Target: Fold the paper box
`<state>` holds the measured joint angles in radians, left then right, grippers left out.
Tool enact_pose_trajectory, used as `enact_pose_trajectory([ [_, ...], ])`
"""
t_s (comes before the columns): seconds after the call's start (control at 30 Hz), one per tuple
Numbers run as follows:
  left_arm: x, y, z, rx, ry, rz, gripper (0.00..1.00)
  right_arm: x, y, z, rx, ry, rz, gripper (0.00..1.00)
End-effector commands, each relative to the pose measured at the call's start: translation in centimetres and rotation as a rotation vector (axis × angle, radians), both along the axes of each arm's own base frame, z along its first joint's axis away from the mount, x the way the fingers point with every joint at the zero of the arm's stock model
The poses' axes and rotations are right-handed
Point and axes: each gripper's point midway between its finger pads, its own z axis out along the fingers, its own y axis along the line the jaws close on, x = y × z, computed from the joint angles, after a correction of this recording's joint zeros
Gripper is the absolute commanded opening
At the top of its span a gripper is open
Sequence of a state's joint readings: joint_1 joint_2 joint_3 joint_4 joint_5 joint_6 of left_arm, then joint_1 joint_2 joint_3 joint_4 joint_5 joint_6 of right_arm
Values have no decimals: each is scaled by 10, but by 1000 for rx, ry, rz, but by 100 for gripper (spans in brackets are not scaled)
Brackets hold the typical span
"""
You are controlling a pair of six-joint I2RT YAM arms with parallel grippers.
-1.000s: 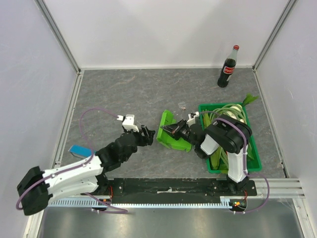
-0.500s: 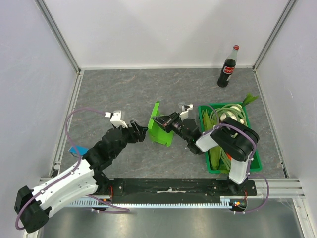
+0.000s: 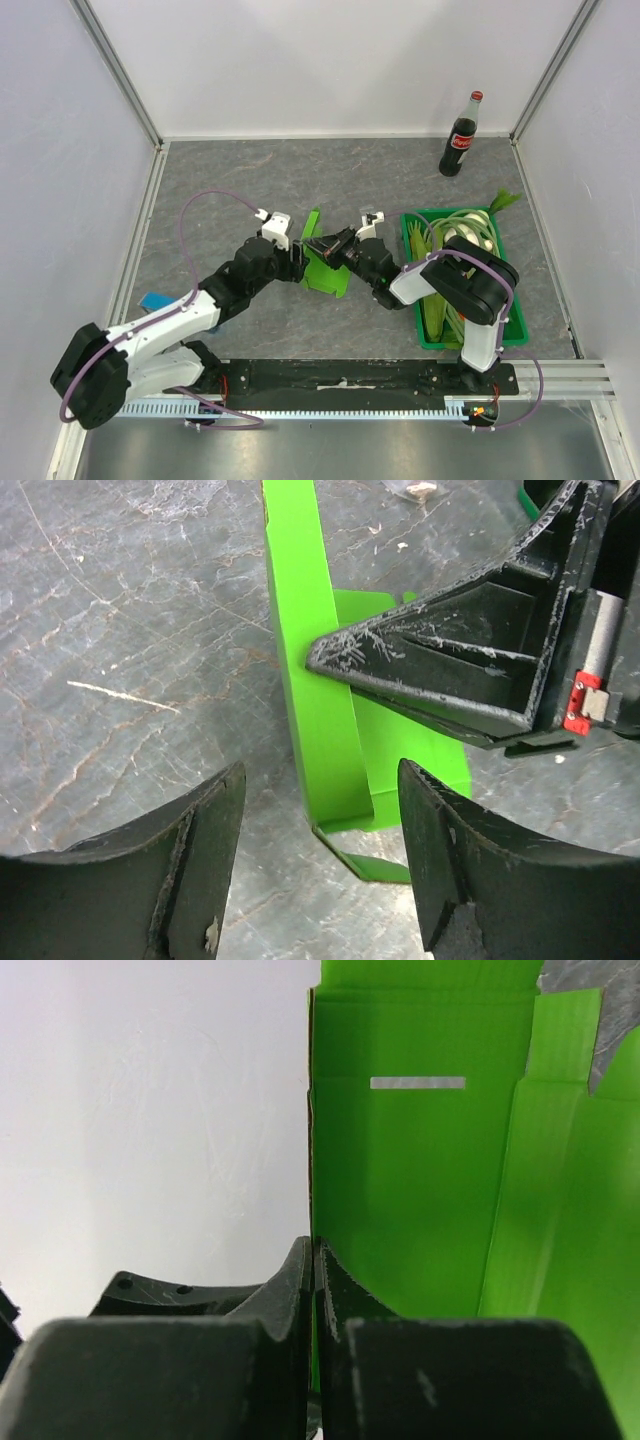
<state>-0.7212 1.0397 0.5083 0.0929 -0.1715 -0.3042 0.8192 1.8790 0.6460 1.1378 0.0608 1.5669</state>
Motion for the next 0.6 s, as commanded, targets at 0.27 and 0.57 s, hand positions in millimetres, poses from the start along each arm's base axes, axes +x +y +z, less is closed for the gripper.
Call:
enact_pose_trajectory([
  [0.27,34,-22,4,175,-122,-133,62,-7,3,15,-7,-45,78,5],
  [0.57,25,-27,1,189,-174,-240,38,-14,-8,15,-12,-45,175,8],
])
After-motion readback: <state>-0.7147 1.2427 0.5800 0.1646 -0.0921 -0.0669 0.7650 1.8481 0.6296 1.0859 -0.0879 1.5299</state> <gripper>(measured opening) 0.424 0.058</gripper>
